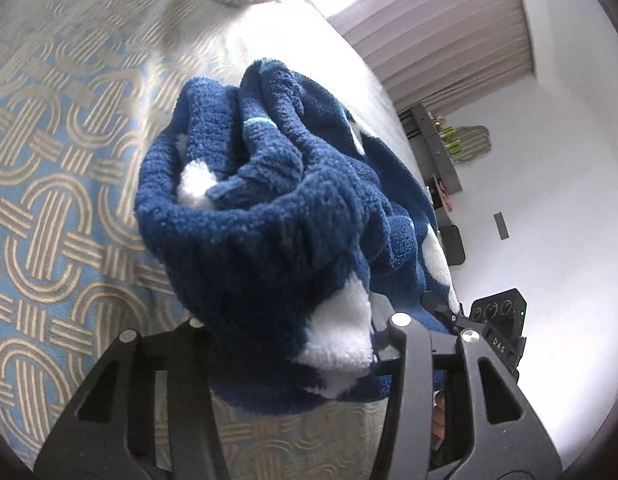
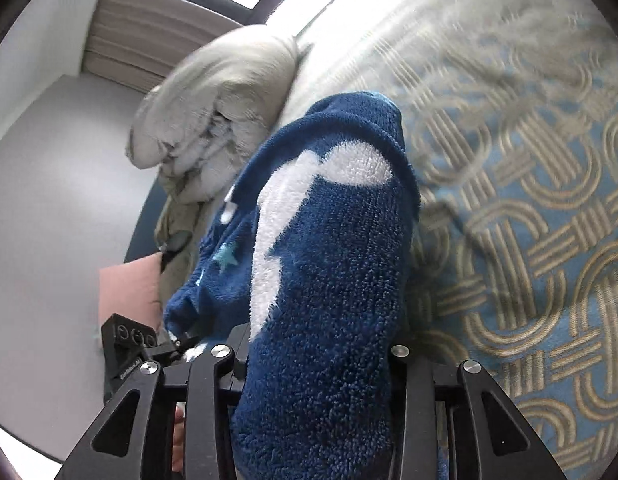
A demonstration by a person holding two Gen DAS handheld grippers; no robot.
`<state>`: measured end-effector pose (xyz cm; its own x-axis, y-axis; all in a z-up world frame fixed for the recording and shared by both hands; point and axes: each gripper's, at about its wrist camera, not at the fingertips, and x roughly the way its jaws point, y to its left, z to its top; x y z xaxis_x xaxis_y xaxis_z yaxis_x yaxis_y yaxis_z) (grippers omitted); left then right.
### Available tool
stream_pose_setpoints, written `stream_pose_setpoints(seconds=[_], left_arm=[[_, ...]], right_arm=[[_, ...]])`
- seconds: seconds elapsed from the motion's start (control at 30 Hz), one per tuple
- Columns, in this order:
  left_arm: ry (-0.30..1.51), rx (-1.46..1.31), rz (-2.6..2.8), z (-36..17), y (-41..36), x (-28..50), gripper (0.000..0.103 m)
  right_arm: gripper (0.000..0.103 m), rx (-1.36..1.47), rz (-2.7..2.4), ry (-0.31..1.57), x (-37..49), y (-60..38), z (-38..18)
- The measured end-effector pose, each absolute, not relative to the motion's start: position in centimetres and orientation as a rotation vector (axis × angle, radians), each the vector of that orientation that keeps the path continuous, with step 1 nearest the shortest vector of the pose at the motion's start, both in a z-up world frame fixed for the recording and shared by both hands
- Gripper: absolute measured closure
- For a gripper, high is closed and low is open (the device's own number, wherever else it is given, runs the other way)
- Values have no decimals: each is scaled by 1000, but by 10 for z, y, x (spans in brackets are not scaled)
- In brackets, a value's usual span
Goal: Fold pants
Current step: 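Lift the pants bundle with both grippers and carry it onto the pink item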
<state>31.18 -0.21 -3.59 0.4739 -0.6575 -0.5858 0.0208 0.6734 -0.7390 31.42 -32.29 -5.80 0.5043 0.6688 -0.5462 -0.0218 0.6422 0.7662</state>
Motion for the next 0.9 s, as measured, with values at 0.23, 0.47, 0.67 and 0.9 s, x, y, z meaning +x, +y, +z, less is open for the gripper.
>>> stream_pose_setpoints(seconds=[0.23,0.47,0.67,0.9], left_arm=[[945,-665,-545,27,-43,305,54],[909,-564,-700,91,-147,292,54],[918,-499,-860,123,-269,286,54],[961,-430,-1023,126,-424,285,54]], right_arm=[[65,788,475,847,275,-359,-1],[65,805,409,696,210,-451,60],[65,815,277,576,136,-562,100],[65,822,90,494,60,-687,118]])
